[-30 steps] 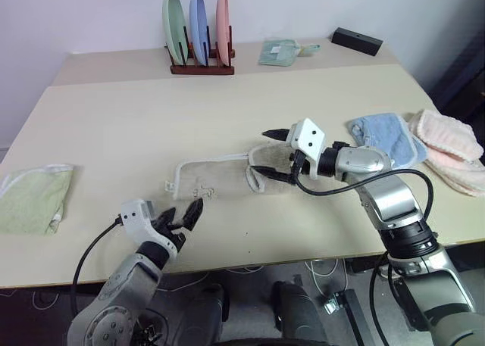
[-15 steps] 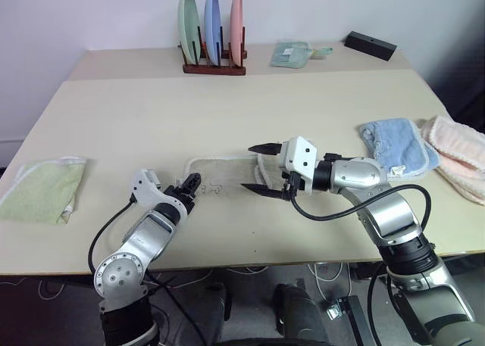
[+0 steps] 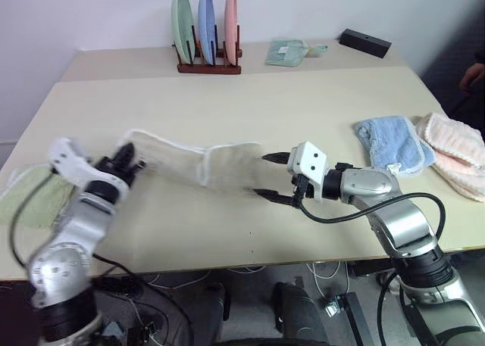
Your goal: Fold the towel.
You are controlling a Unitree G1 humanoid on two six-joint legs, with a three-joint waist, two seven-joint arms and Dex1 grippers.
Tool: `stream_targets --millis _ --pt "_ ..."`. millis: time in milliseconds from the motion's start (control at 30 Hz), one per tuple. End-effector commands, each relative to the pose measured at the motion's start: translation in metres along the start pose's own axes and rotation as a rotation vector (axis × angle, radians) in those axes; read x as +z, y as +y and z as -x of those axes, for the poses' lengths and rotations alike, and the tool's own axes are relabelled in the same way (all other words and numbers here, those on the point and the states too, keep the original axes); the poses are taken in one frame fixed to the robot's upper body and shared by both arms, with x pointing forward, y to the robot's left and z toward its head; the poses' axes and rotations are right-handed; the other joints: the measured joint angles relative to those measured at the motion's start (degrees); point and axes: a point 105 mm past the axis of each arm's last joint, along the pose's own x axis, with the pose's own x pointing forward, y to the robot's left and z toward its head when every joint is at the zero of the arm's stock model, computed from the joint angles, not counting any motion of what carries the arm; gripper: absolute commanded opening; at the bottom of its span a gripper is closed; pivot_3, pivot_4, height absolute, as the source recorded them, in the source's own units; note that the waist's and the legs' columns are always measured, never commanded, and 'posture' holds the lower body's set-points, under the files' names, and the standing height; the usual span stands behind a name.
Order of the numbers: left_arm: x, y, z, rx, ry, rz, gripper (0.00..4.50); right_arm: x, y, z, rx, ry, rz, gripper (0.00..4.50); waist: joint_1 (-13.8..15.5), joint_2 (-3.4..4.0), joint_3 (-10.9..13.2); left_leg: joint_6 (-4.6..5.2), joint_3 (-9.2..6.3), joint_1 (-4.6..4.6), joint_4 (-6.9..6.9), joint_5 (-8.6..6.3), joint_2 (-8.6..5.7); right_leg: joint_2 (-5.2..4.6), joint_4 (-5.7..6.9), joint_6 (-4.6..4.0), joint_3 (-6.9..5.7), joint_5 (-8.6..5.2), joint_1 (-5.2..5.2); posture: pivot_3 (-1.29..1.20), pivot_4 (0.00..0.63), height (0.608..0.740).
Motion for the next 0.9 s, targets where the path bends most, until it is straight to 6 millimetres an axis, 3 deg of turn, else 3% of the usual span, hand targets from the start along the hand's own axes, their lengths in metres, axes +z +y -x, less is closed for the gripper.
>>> stream_targets --millis 33,167,267,433,600,700,800,867,900 --pt "0.008 -0.029 0.001 -0.173 0.019 -0.163 0.03 0.01 -0.002 0.004 -0.01 -0.027 0.041 3.93 0.3 -0.02 0.0 0.0 0.0 0.0 0.0 0.0 0.0 0.0 0.0 0.0 0.0 0.0 0.01 0.0 0.15 0.74" --pt "-0.033 -0.088 0.004 -0.484 0.184 -0.442 0.03 0.003 -0.003 0.0 -0.012 -0.013 0.046 3.93 0.5 -0.05 0.0 0.0 0.16 -0.02 0.02 0.0 -0.03 0.0 -0.01 -0.01 -0.03 0.0 0.05 0.0 0.15 0.74" --pt "-0.068 -0.108 0.01 -0.626 0.297 -0.547 0.03 0.001 -0.002 -0.002 -0.012 -0.014 0.046 3.93 0.1 -0.05 0.0 0.01 0.22 0.0 0.0 -0.01 -0.03 -0.02 -0.05 0.0 0.01 0.0 0.07 0.0 0.15 0.74" --pt "-0.12 -0.114 0.006 -0.692 0.442 -0.648 0.03 -0.002 -0.001 -0.002 -0.017 -0.007 0.051 3.93 -1.3 -0.04 0.0 0.01 0.21 0.0 -0.15 0.0 0.04 0.03 -0.03 0.07 0.0 0.03 -0.04 0.0 0.15 0.74" --pt "-0.133 -0.111 -0.005 -0.644 0.473 -0.625 0.03 -0.002 -0.001 0.0 -0.035 -0.007 0.052 3.93 -1.2 -0.05 0.1 0.01 0.02 -0.01 -0.16 0.0 0.04 0.02 -0.03 0.19 0.01 0.09 -0.07 0.0 0.15 0.74" --pt "-0.13 -0.114 -0.003 -0.662 0.465 -0.598 0.91 -0.003 -0.002 0.0 -0.046 -0.003 0.055 3.93 -1.2 -0.05 0.1 0.02 0.01 -0.01 -0.15 -0.01 0.03 0.0 -0.04 0.2 0.01 0.1 -0.06 0.0 0.15 0.74" --pt "-0.119 -0.116 0.004 -0.694 0.434 -0.576 2.36 -0.002 -0.004 -0.001 -0.061 -0.008 0.055 3.93 -1.3 -0.05 0.1 0.01 -0.01 -0.01 -0.15 0.0 0.04 0.01 -0.03 0.2 0.01 0.1 -0.07 0.0 0.15 0.74" --pt "-0.1 -0.119 0.015 -0.743 0.379 -0.521 3.36 0.001 -0.006 -0.002 -0.073 -0.025 0.047 3.93 -1.5 -0.04 0.1 0.01 -0.01 -0.01 -0.16 -0.01 0.05 0.01 -0.03 0.2 0.01 0.1 -0.08 0.0 0.15 0.74" --pt "-0.088 -0.116 0.019 -0.741 0.35 -0.496 3.36 0.004 -0.008 -0.002 -0.082 -0.038 0.04 3.93 -1.6 -0.04 0.1 0.01 -0.01 -0.01 -0.17 -0.01 0.05 0.01 -0.03 0.2 0.01 0.1 -0.09 0.0 0.15 0.74"
